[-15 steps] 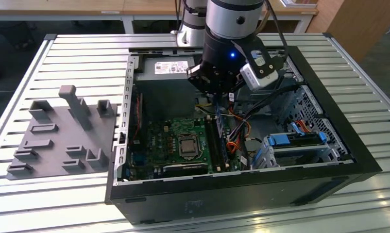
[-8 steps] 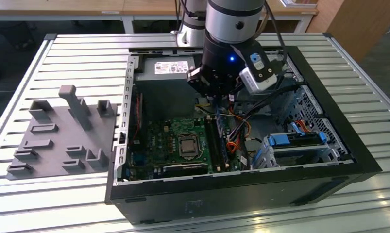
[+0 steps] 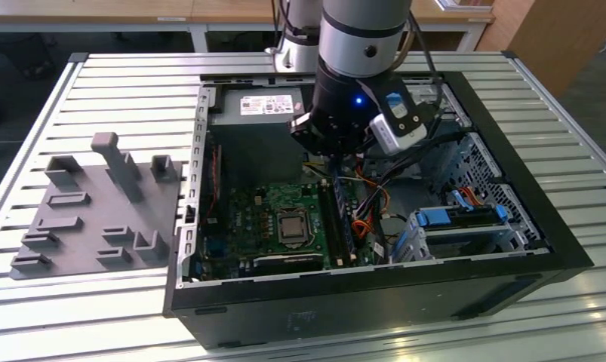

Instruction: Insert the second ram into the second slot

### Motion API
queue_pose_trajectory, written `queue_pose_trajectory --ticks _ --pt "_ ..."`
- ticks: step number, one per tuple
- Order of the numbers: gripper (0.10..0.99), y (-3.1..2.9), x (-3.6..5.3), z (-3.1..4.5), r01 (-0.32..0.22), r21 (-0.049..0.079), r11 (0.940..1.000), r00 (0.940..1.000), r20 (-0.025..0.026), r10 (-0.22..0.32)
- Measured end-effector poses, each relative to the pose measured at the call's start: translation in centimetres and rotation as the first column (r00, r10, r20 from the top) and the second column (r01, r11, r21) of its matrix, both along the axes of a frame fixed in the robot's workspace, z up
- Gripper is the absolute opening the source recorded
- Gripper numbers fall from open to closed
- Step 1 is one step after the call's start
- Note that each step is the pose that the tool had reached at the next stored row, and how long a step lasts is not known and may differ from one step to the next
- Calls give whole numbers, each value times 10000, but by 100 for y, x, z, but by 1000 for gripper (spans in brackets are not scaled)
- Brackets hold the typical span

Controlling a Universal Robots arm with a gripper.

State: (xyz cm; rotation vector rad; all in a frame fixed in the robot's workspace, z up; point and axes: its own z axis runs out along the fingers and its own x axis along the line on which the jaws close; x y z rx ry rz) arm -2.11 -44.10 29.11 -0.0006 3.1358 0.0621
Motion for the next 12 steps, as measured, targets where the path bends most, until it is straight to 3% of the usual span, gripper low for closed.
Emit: queue_pose_trajectory --ticks 12 --pt "137 -12 1 -120 -2 1 10000 10000 -42 2"
